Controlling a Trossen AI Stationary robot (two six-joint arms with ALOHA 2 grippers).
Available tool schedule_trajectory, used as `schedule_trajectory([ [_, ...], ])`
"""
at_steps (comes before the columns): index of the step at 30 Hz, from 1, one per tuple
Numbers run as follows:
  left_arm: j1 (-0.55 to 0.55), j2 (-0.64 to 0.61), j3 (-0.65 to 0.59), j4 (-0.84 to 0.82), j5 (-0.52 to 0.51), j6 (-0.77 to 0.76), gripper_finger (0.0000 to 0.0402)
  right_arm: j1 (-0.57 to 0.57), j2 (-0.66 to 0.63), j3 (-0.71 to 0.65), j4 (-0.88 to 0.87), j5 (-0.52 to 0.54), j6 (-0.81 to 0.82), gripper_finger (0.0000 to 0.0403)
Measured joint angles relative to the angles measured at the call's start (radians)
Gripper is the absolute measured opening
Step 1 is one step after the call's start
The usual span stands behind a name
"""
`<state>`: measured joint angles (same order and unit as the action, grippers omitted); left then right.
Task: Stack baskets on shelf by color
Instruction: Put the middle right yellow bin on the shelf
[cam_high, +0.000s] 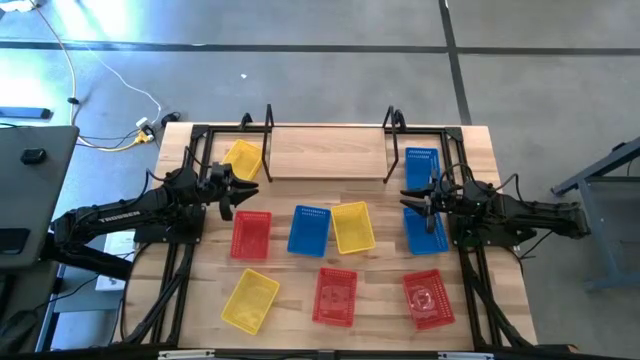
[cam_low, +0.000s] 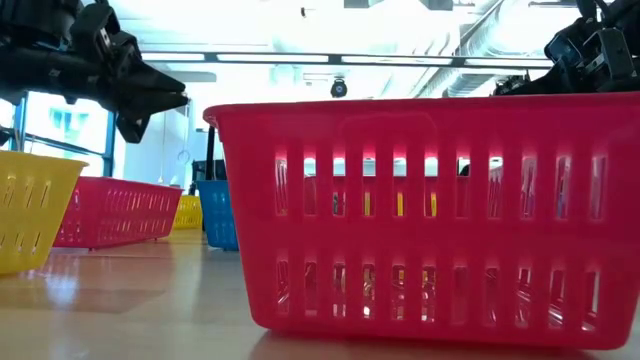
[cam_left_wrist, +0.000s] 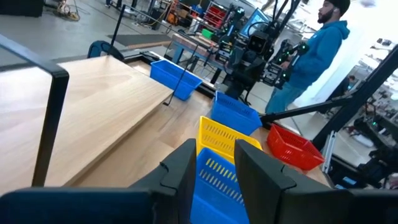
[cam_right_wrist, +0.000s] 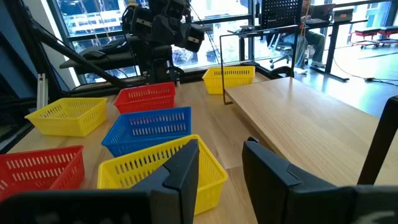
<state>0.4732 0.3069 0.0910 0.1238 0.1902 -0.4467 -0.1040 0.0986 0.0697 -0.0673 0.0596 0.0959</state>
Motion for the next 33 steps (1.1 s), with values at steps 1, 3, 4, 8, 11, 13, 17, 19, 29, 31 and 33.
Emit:
schedule_trajectory([
  [1,0.0,0.0,0.0,0.0,0.0,-0.01,0.0099,0.0,0.0,0.0,0.0,0.0,0.0,0.011],
  [3,0.0,0.0,0.0,0.0,0.0,-0.03,0.0099,0.0,0.0,0.0,0.0,0.0,0.0,0.011],
  [4,0.0,0.0,0.0,0.0,0.0,-0.042,0.0099,0.0,0.0,0.0,0.0,0.0,0.0,0.011],
  [8,0.0,0.0,0.0,0.0,0.0,-0.057,0.0099,0.0,0.0,0.0,0.0,0.0,0.0,0.011],
  [11,0.0,0.0,0.0,0.0,0.0,-0.057,0.0099,0.0,0.0,0.0,0.001,-0.003,0.01,0.011],
  [13,0.0,0.0,0.0,0.0,0.0,-0.058,0.0099,0.0,0.0,0.0,0.002,-0.017,0.088,0.011],
  [17,0.0,0.0,0.0,0.0,0.0,-0.09,0.0099,0.0,0.0,0.0,0.04,-0.008,0.245,0.011],
  [19,0.0,0.0,0.0,0.0,0.0,-0.124,0.0099,0.0,0.0,0.0,0.053,-0.007,0.289,0.011],
  [29,0.0,0.0,0.0,0.001,-0.001,-0.248,0.0099,0.0,0.0,0.0,0.259,0.003,0.374,0.011],
  [31,0.0,0.0,0.0,0.001,-0.001,-0.258,0.0099,0.0,0.0,0.003,0.306,0.02,0.383,0.011],
  [33,0.0,0.0,0.0,0.001,-0.001,-0.258,0.0099,0.0,0.001,0.027,0.307,0.044,0.402,0.011],
])
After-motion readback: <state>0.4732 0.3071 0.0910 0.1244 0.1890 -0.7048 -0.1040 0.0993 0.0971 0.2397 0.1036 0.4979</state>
